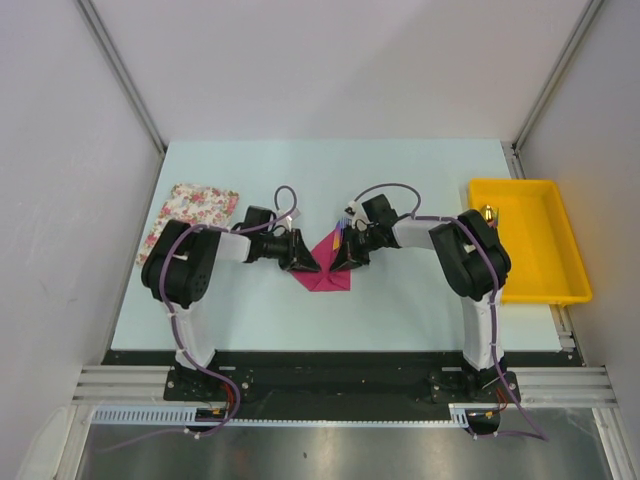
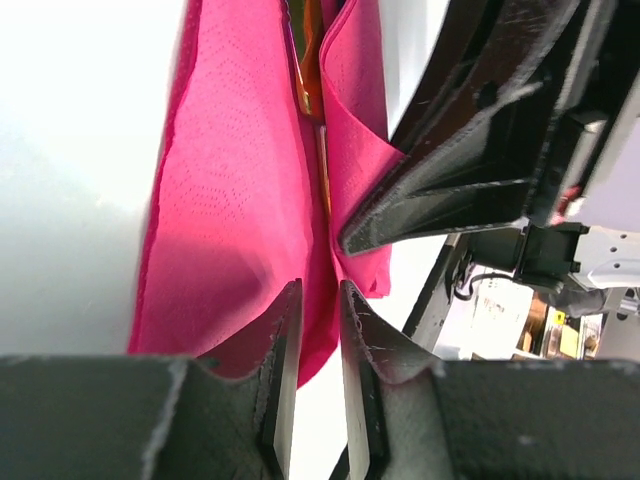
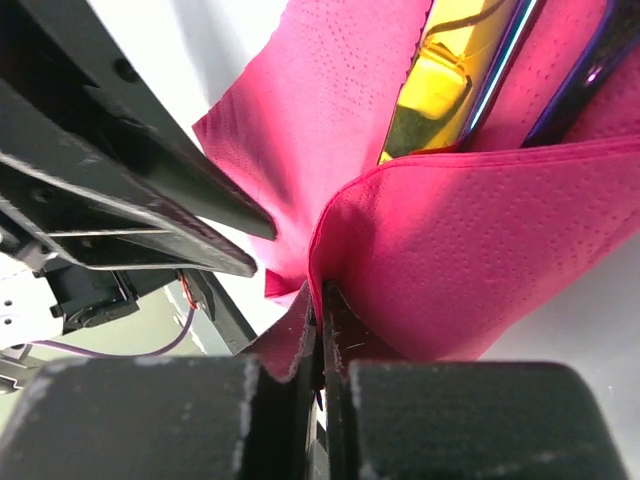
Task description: Place the utensils on the paper napkin and roll it up
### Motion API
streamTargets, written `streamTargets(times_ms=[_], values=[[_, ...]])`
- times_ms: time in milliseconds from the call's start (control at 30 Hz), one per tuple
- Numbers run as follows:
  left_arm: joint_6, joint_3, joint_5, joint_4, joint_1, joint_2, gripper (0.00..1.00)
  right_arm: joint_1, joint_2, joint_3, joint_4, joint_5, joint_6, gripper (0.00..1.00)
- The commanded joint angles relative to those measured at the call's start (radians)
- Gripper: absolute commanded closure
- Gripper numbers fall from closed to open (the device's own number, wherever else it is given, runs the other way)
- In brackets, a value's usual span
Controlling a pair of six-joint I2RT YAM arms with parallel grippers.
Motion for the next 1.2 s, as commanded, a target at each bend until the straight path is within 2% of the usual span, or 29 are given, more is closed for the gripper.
streamTargets(times_ms=[0, 67, 100, 167, 267, 467, 633, 833, 1000, 1167], values=[[-0.013, -0.017, 0.02, 0.053, 0.031, -0.073, 0.73, 0.011, 0.021, 0.04, 0.027, 0.008, -0.003, 0.88], [-0.039, -0.024, 0.029, 0.081, 0.037, -0.081, 0.71, 0.013, 0.024, 0.041, 0.027, 0.003, -0.003, 0.79], [-0.045, -0.031, 0.034, 0.087, 0.043, -0.092, 0.68, 0.011, 0.029, 0.043, 0.028, 0.001, -0.003, 0.65], [-0.048, -0.034, 0.035, 0.096, 0.045, -0.102, 0.63, 0.011, 0.03, 0.043, 0.028, 0.001, -0.001, 0.58], [-0.062, -0.053, 0.038, 0.121, 0.048, -0.127, 0.56, 0.013, 0.03, 0.046, 0.031, 0.001, 0.002, 0.37], [-0.108, -0.068, 0.023, 0.159, 0.048, -0.118, 0.46, 0.011, 0.033, 0.046, 0.036, 0.001, 0.011, 0.28], [-0.127, -0.047, -0.012, 0.172, 0.046, -0.081, 0.48, 0.013, 0.03, 0.04, 0.039, 0.0, 0.011, 0.3], [-0.058, 0.021, -0.063, 0.035, 0.032, -0.041, 0.5, 0.011, 0.029, 0.032, 0.05, -0.005, 0.016, 0.35], [-0.117, 0.001, -0.054, 0.098, 0.032, -0.027, 0.56, 0.007, 0.023, 0.02, 0.071, -0.008, 0.022, 0.46], [-0.125, 0.021, -0.061, 0.095, 0.028, -0.015, 0.63, -0.001, 0.018, 0.004, 0.079, -0.002, 0.025, 0.56]])
